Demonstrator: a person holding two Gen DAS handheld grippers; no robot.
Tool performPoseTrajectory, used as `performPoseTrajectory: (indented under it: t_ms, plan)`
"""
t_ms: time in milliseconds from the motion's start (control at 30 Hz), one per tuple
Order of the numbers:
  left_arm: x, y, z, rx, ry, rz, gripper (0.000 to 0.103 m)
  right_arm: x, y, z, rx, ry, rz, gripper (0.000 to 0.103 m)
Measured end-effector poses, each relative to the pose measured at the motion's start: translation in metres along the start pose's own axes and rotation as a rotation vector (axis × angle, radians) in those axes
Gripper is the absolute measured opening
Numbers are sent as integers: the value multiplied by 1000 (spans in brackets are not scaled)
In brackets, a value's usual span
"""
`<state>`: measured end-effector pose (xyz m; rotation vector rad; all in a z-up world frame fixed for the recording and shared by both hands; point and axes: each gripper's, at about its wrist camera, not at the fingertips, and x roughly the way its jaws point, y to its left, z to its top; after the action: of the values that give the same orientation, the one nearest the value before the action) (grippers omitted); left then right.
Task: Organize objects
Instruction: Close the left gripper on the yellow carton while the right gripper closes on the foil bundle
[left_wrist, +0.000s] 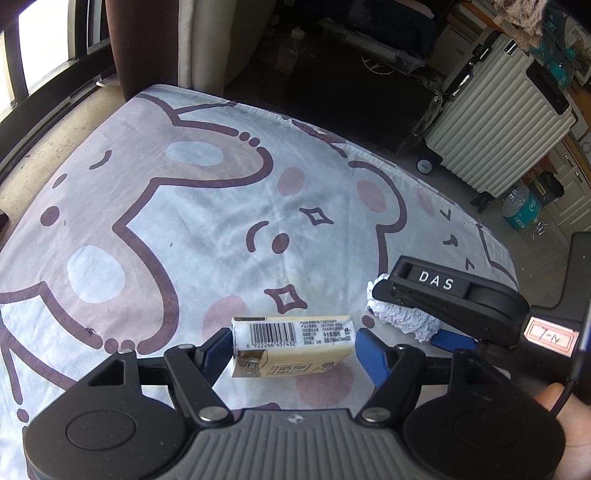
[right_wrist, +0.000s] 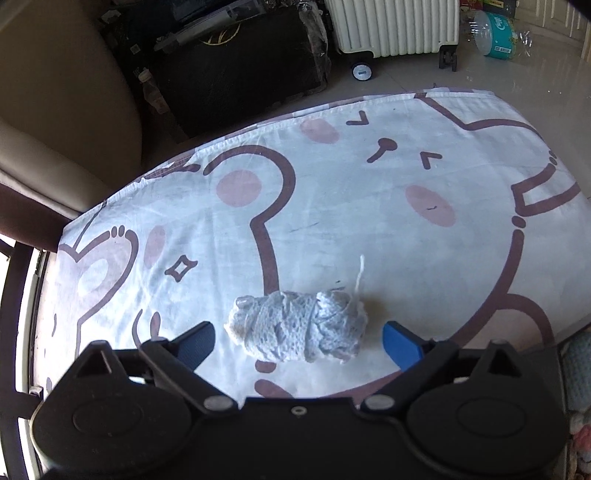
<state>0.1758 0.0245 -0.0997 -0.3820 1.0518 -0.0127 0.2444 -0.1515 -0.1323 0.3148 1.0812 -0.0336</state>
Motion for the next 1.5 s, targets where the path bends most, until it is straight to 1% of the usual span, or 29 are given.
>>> performPoseTrajectory:
  t_ms: [33,200,367,467,500,533,733,900,1033,1233,1500]
  plan:
    - [-1,1,1,-5,-1,0,73,2,0,-1,-7,5,-4,82]
    - [-3,7,3,-32,-6,-5,73,4,0,-4,-22,7,9,75]
    - [-8,11,5,-65,-18,1,73,-3,-1,-7,-53,6,14,66]
    - [-12,13,5,-79,-24,3,73,-10,-3,-10,-73,8,9,63]
    - [-14,14,5,-82,-25,4,73,-12,-4,-11,-81,9,6,58]
    - [-15,14,4,-85,-26,5,73,-14,-5,-12,-87,12,8,57]
    - [-29,12,1,-91,-40,-2,73,-30,-15,-19,-92,31,11,57]
    - [-38,7,-2,-69,-47,-1,73,-46,-21,-27,-98,37,11,56]
    - [-45,1,-5,-32,-48,13,73,-59,-23,-31,-104,34,22,56]
    - [-53,-3,-10,28,-51,56,73,-83,-24,-40,-119,23,43,56]
    - [-69,-6,-19,68,-47,69,73,-117,-37,-48,-122,-12,35,56]
